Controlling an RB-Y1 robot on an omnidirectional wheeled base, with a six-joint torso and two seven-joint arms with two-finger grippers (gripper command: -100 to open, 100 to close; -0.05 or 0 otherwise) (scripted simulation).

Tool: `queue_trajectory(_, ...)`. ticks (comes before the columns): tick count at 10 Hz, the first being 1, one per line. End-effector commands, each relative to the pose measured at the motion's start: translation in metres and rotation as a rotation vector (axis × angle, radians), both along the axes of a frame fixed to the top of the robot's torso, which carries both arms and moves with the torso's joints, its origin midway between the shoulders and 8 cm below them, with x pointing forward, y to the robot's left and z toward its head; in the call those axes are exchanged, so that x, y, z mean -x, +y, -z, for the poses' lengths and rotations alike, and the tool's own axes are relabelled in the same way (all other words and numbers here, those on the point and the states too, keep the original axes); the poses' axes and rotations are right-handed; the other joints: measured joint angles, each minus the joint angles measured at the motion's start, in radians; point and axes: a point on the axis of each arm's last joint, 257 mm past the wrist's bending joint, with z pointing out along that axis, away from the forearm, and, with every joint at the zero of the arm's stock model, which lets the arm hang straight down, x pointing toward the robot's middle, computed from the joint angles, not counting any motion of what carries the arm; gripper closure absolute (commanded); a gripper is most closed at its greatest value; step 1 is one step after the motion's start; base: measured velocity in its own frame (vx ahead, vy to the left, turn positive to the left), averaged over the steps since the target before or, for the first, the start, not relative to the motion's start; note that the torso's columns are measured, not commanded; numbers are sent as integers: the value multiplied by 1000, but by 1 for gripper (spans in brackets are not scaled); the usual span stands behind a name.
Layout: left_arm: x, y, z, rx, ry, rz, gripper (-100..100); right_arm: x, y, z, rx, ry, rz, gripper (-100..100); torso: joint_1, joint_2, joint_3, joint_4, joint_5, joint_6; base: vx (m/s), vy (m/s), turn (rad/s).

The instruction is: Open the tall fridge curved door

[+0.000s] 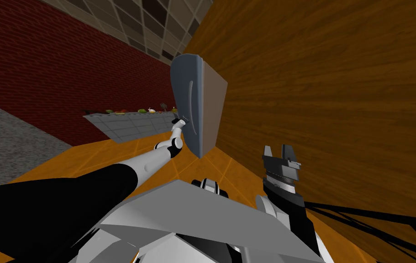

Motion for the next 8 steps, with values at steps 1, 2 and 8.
queue_trajectory(1,-10,-14,-6,51,3,44,-100,0,0,0,0,0,0,0,0,-1,-1,0,-1,1,-16,-96,22)
queue_trajectory(2,-13,-16,-10,72,1,55,-100,0,0,0,0,0,0,0,3,-4,-3,0,0,1,-34,-74,26)
queue_trajectory(8,-17,-17,-20,108,-4,73,100,0,0,0,0,0,0,0,24,-6,-4,-3,10,-13,-10,-51,9)
